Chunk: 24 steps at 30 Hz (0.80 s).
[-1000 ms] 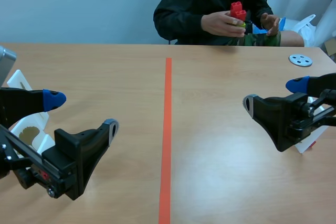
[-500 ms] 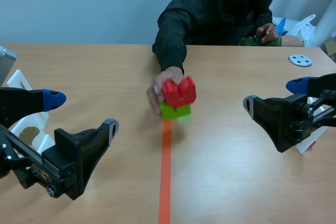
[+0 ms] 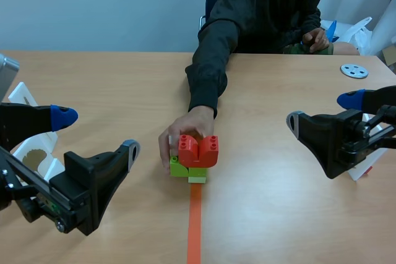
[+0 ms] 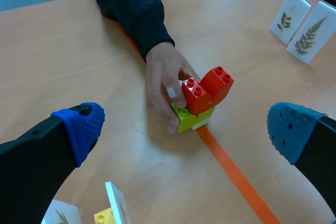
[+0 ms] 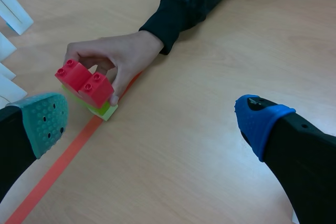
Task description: Sort the leaf by its shape. The table is split by an orange tape line. A compound leaf with several leaflets goes to the left side, a simple leaf with one blade goes to the right side. Return to the home posture when a red brick is placed on the table.
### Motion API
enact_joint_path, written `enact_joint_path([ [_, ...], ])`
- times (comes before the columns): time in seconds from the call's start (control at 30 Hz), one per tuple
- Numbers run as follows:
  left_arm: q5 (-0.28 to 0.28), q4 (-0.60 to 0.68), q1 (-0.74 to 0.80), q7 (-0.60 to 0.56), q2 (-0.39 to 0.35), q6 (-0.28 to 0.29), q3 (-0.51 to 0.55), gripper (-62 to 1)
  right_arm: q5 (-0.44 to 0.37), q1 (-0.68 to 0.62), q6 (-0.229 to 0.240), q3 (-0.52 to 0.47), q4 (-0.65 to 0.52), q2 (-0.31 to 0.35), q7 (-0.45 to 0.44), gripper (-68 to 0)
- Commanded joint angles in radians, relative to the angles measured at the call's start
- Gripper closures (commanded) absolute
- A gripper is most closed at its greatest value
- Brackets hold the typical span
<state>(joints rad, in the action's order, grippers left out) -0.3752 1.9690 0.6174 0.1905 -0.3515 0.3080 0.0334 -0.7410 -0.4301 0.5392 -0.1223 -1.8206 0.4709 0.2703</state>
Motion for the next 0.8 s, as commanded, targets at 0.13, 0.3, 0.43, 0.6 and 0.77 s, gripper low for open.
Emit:
enact_joint_path([
  [0.13, -0.006, 0.001, -0.003, -0.014, 0.010, -0.001, 0.000, -62.3, -0.007, 0.011, 0.004, -0.012, -0.014, 0.003, -0.014, -67.9],
  [0.3, -0.006, 0.001, -0.003, -0.014, 0.010, -0.001, 0.000, -62.3, -0.015, 0.011, 0.005, -0.012, -0.014, 0.003, -0.002, -67.9],
  [0.43, -0.006, 0.001, -0.003, -0.014, 0.010, -0.001, 0.000, -62.3, -0.014, 0.011, 0.007, -0.001, -0.014, 0.014, 0.001, -67.9],
  [0.6, -0.006, 0.001, -0.003, -0.014, 0.010, -0.001, 0.000, -62.3, -0.008, 0.011, 0.007, 0.040, -0.014, 0.025, 0.000, -67.9],
  [0.77, -0.006, 0.001, -0.003, -0.014, 0.010, -0.001, 0.000, -62.3, 0.004, 0.011, 0.006, 0.062, -0.014, 0.024, 0.000, -67.9],
])
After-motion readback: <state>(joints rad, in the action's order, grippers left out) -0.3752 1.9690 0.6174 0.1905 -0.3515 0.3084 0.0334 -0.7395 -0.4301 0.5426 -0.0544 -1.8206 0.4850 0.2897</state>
